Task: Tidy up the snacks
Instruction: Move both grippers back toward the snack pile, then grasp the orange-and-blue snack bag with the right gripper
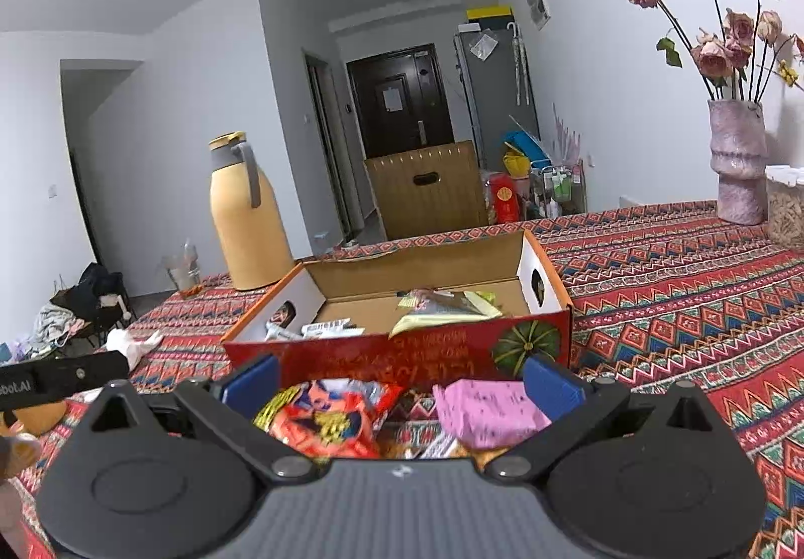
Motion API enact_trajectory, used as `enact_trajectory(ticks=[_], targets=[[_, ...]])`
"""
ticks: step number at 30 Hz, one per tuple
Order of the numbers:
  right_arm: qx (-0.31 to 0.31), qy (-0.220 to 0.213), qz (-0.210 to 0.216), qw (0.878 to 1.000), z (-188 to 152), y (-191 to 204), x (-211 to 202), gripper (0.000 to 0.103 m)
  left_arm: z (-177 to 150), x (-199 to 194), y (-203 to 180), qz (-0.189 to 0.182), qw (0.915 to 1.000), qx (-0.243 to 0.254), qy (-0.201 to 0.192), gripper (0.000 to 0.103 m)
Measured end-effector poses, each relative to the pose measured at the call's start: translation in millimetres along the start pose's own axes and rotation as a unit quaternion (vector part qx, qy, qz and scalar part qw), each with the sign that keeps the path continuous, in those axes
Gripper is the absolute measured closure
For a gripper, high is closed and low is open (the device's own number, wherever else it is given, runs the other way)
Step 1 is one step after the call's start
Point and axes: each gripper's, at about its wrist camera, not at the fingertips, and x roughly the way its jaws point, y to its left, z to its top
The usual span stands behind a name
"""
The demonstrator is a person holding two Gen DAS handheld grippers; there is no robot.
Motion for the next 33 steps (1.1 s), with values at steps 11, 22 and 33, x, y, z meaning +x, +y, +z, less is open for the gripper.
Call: enact_trajectory(ticks=[11, 22, 33], targets=[[-0.017, 0.020, 0.026, 0.999, -7.4, 16.6, -10.9, 0.000, -6.8, -19.1, 10.9, 0.012, 0.9999, -0.009, 0.005, 0.000], [-0.035, 0.027, 0.024, 0.999, -12.8, 23.4, -16.9, 0.000, -8.0, -18.5, 12.7, 0.009, 0.9997, -0.016, 0.014, 0.000], [-0.035, 0.042, 0.039, 0.998, -7.8, 25.5, -2.7, 0.006, -7.8, -6.8, 14.9, 0.017, 0.9993, -0.021, 0.028, 0.000]])
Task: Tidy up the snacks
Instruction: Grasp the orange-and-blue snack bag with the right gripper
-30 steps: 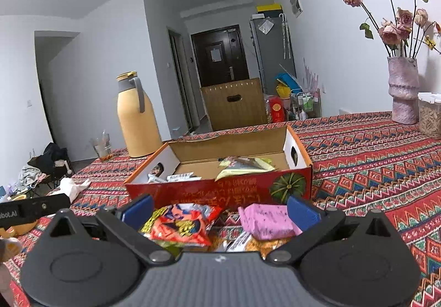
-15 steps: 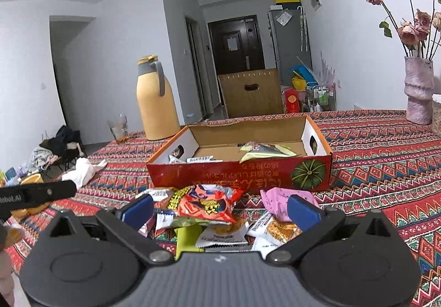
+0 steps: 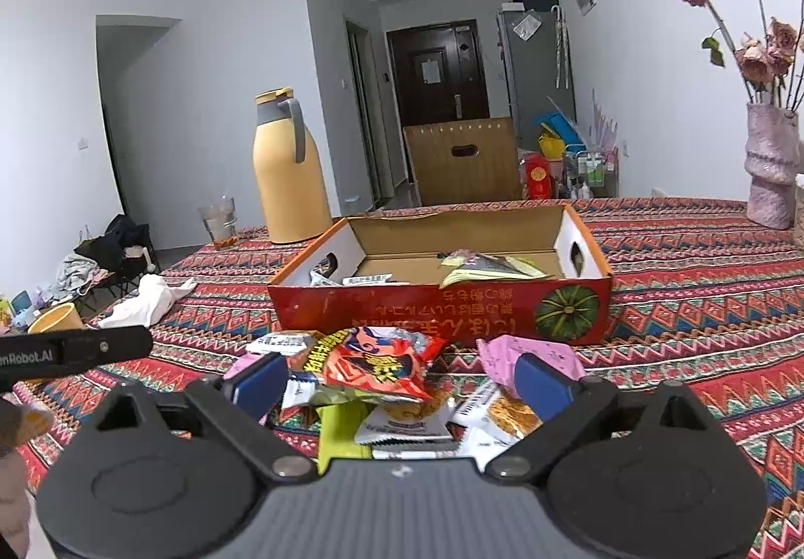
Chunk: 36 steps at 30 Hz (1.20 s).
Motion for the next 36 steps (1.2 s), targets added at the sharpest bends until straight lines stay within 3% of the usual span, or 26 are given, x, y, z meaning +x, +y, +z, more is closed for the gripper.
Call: enact_trajectory(ticks=[5, 10, 16, 22, 29, 31, 33, 36], targets=[[0.004, 0.034, 0.013, 0.999, 22.8, 7.2, 31.5, 0.006, 5.8, 9.4, 6.3, 0.014, 0.9999, -0.003, 0.004, 0.000], [0.006, 0.102, 0.017, 0.995, 43.0, 16.1, 85.2, 0.006, 9.8, 21.6, 15.3, 0.028, 0.9995, -0.001, 0.012, 0.000], [0.004, 0.165, 0.001, 0.986, 42.4, 19.9, 137.9, 0.006, 13.3, 39.5, 33.5, 0.042, 0.9988, -0.016, 0.021, 0.000], [0.001, 0.205, 0.007, 0.979, 20.6, 21.9, 154.8, 0.007, 9.1, 56.4, 47.7, 0.045, 0.9978, -0.030, 0.038, 0.000], [0.002, 0.203, 0.012, 0.979, 8.0, 21.4, 146.2, 0.019, 4.1, 59.9, 52.9, 0.038, 0.9975, -0.037, 0.046, 0.000], [-0.002, 0.197, 0.011, 0.980, 6.5, 20.5, 140.5, 0.025, 3.9, 58.2, 51.7, 0.037, 0.9976, -0.037, 0.045, 0.000], [0.004, 0.188, 0.014, 0.982, 8.7, 18.4, 136.1, 0.041, 3.5, 55.2, 50.7, 0.037, 0.9976, -0.038, 0.044, 0.000], [0.015, 0.169, 0.024, 0.985, 7.9, 14.6, 123.9, 0.046, 2.8, 47.9, 48.7, 0.037, 0.9976, -0.037, 0.044, 0.000]])
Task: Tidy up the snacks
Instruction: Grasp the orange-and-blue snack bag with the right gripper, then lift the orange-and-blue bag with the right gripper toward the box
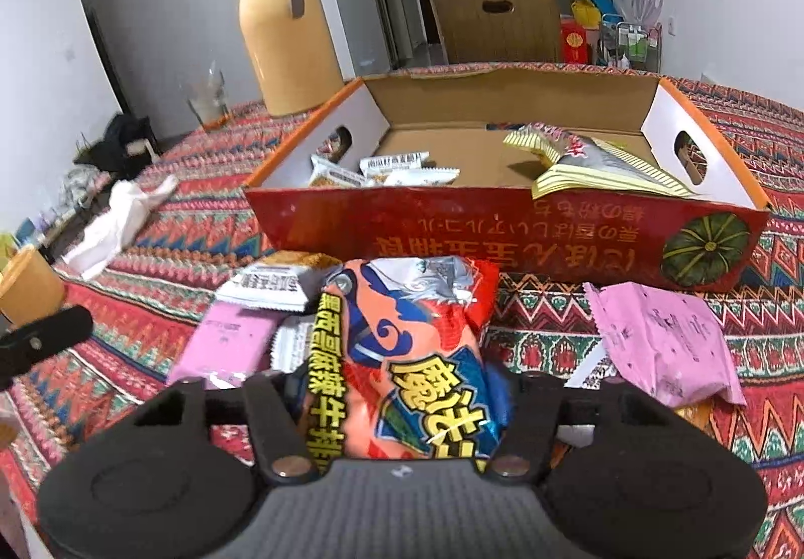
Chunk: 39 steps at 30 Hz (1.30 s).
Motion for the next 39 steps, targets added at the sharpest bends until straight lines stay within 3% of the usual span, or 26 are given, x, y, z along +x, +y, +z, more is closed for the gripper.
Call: enact_trajectory(ticks=[10, 22, 31, 39], targets=[[-0.011, -0.103, -0.005, 0.995, -23.3, 2.4, -54.1, 0.046, -6.1, -24.5, -14.1, -0.005, 0.9999, 0.009, -0.010, 0.000], [0.004, -0.208, -0.027, 0.978, -21.1, -21.4, -103.1, 0.046, -9.7, -22.8, -30.1, -0.005, 0.9997, 0.022, 0.003, 0.000], [0.038, -0.221, -0.055, 0.973, -13.7, -65.7, -98.0, 0.046, -8.6, 7.8, -46.5, -0.006, 0.9992, 0.030, 0.027, 0.000], [0.061, -0.214, -0.051, 0.974, -15.4, -96.3, -76.8, 0.046, -10.9, 32.0, -58.0, -0.001, 0.9980, 0.035, 0.052, 0.000]])
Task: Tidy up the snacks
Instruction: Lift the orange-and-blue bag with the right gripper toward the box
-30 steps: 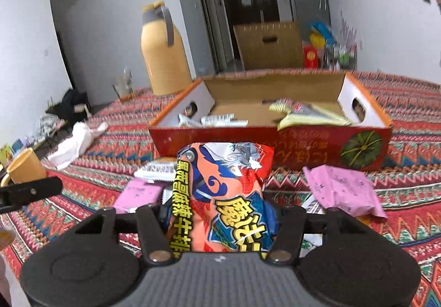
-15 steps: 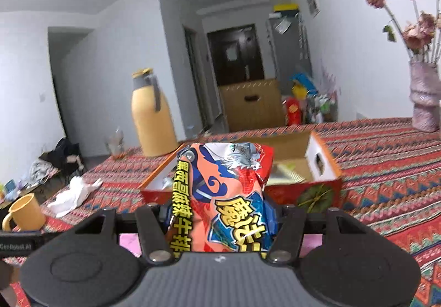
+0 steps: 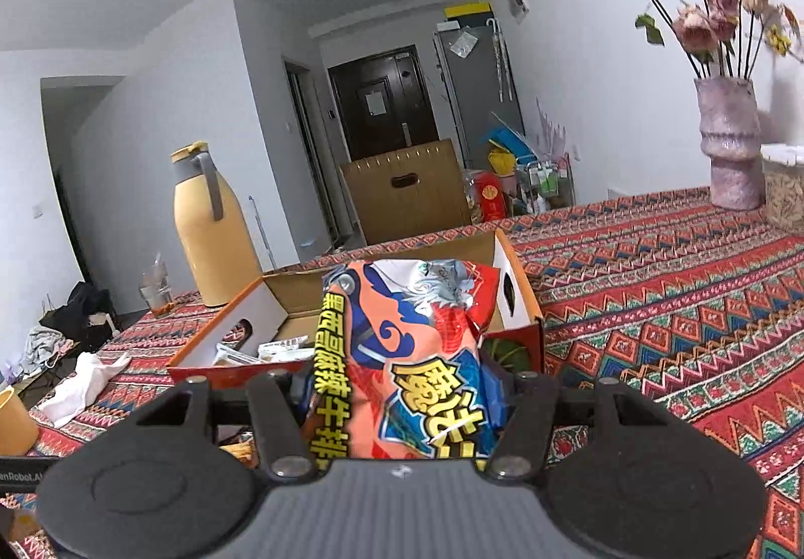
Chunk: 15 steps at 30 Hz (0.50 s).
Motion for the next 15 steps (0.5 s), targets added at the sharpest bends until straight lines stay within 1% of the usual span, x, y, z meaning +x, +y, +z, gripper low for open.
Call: enact_trajectory(ticks=[5, 12, 15], targets=[[0.007, 0.012, 0.006, 1.000, -8.4, -5.6, 12.0, 0.046, -1.4, 16.5, -4.6, 0.000, 0.9999, 0.002, 0.017, 0.000], [0.007, 0.001, 0.014, 1.000, -13.4, -6.8, 11.6, 0.046, -3.8, 33.6, -7.4, 0.009, 0.9992, 0.001, 0.039, 0.000], [0.005, 0.001, 0.015, 1.000, -15.9, -6.4, 12.7, 0.046, -0.5, 39.0, -7.3, 0.022, 0.9988, -0.004, 0.043, 0.000]])
